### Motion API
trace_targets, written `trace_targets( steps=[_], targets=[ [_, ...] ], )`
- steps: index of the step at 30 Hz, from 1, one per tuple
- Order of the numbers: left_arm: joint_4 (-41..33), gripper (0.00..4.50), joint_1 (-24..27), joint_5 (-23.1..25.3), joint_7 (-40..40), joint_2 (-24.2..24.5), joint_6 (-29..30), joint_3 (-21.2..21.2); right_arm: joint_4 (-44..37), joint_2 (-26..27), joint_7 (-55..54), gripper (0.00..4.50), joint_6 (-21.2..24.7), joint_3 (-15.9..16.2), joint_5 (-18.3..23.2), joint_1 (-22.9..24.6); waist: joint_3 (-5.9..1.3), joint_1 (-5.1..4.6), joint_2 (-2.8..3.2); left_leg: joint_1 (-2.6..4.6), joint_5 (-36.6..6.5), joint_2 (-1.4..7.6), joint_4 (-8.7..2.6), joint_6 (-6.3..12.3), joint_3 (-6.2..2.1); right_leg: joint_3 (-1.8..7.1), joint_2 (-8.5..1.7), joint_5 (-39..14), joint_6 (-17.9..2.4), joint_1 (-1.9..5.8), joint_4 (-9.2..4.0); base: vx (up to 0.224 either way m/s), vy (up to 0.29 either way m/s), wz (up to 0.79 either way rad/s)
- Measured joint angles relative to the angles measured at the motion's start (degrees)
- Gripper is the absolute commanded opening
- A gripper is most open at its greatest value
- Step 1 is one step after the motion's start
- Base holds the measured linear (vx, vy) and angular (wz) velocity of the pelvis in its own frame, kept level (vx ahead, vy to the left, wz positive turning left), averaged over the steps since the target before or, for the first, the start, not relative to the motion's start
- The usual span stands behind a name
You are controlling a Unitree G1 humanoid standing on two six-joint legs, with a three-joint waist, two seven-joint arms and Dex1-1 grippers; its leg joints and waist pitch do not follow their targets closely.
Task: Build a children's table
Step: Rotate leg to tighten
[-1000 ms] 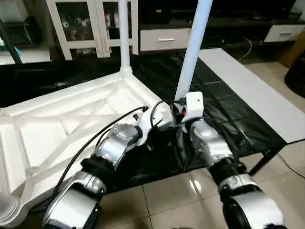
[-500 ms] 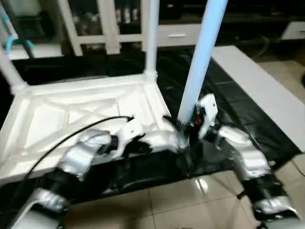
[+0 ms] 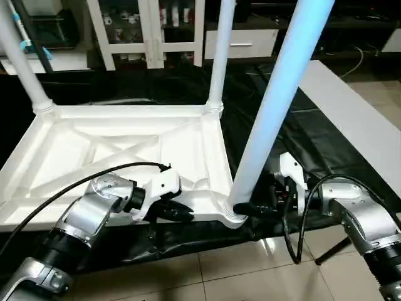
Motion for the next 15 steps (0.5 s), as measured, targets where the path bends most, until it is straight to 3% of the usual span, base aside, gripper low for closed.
trace_targets(
  steps=[2,3,15],
  targets=[
    [-0.2,0.0,0.0,0.0,0.0,0.1,0.2,0.0,0.0,0.1,0.1,3.54,0.0,0.0,0.0,0.0,0.01,0.0,-0.02,-0.02,0.0,0.0,0.17,0.0,-0.01,0.0,0.02,0.0,0.0,-0.02,0.16,0.0,0.0,0.0],
    [-0.2,0.0,0.0,0.0,-0.1,0.1,0.2,0.0,0.0,0.1,0.2,3.3,0.1,0.0,0.0,0.0,0.01,-0.01,-0.02,-0.02,0.0,0.0,0.2,0.0,-0.01,0.0,0.02,0.0,0.0,-0.02,0.19,0.0,0.0,0.0],
    [-0.4,0.0,0.0,0.0,-0.6,0.4,0.2,0.0,0.1,0.7,2.8,2.22,3.5,0.0,1.9,-0.1,0.03,0.01,-0.06,-0.03,0.0,-0.01,0.33,0.0,-0.03,0.02,0.02,0.0,0.0,0.0,0.26,0.0,0.0,0.0]
  ],
)
